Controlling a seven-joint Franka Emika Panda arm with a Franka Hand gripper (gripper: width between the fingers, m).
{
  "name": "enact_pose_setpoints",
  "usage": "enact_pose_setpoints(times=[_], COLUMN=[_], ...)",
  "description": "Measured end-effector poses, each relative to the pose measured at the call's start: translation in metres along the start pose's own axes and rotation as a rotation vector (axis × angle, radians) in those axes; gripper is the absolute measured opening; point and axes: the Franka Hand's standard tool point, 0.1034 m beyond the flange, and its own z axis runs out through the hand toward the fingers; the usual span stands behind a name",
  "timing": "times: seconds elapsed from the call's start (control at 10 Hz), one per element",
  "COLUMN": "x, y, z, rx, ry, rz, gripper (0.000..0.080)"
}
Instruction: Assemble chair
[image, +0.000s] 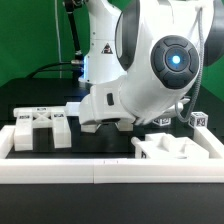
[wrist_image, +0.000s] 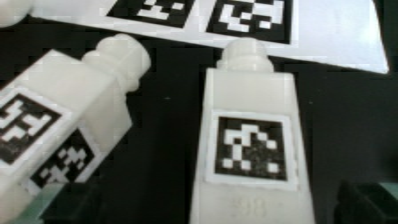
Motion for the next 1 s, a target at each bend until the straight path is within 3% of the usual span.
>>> enact_pose_setpoints(times=[0.1,0.3,0.4,0.5,1.0], x=[0.000,0.001,0.001,0.001,0.002], y=[-0.001,-0.002,-0.003,-0.003,-0.011], z=[0.000,0.001,0.001,0.001,-0.005], rx=[-0.001,-0.002,-0.002,-0.003,-0.013], ry=[0.000,0.000,0.000,0.000,0.008], rz=[-0.002,-0.004,-0.005,-0.006,-0.025], gripper=[0.0649,0.0415,0.0415,0.0294,0.0295])
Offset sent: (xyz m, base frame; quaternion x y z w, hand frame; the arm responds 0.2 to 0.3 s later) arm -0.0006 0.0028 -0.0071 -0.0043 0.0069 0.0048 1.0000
